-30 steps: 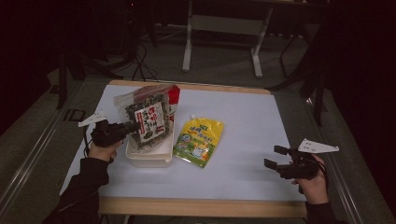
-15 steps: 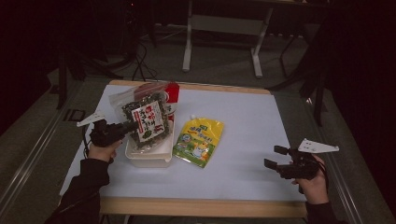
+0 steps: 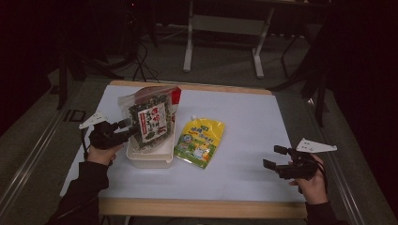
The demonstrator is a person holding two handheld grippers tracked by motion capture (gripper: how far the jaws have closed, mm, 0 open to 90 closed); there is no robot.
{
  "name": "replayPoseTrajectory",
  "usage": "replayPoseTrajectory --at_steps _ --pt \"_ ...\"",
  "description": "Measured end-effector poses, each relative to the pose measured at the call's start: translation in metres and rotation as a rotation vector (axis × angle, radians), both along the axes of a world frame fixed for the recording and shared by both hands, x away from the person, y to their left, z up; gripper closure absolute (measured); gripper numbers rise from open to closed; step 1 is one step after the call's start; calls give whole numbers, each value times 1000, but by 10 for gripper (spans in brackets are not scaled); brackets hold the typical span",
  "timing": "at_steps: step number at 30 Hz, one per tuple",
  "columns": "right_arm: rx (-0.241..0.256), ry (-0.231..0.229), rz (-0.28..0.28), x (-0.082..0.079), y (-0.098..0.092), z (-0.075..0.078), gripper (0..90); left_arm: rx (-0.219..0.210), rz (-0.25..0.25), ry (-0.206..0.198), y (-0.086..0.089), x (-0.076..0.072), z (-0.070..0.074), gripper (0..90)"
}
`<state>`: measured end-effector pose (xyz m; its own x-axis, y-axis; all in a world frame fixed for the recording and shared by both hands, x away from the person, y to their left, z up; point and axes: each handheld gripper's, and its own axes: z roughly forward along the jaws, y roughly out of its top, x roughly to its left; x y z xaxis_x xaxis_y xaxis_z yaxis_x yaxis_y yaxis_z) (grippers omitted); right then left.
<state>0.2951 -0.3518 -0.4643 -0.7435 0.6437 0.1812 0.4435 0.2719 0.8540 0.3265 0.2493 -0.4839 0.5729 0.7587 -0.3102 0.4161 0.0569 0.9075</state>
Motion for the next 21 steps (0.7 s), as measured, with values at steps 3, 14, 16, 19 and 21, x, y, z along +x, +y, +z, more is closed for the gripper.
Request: replayPoseTrajectory --at_steps 3,14,16,19,21 --pt "-2 9 -2 1 1 -1 156 22 2 6 -4 -5 4 287" --pt "-12 6 -62 3 8 -2 128 23 50 -33 -11 -34 8 37" --pt "-22 -2 -64 4 11 -1 139 36 62 -37 -13 -38 8 29" --pt "-41 -12 -61 5 17 0 164 36 49 -36 -21 -55 5 29" --pt "-47 -11 -60 7 21 0 176 39 33 -38 -27 -64 4 29"
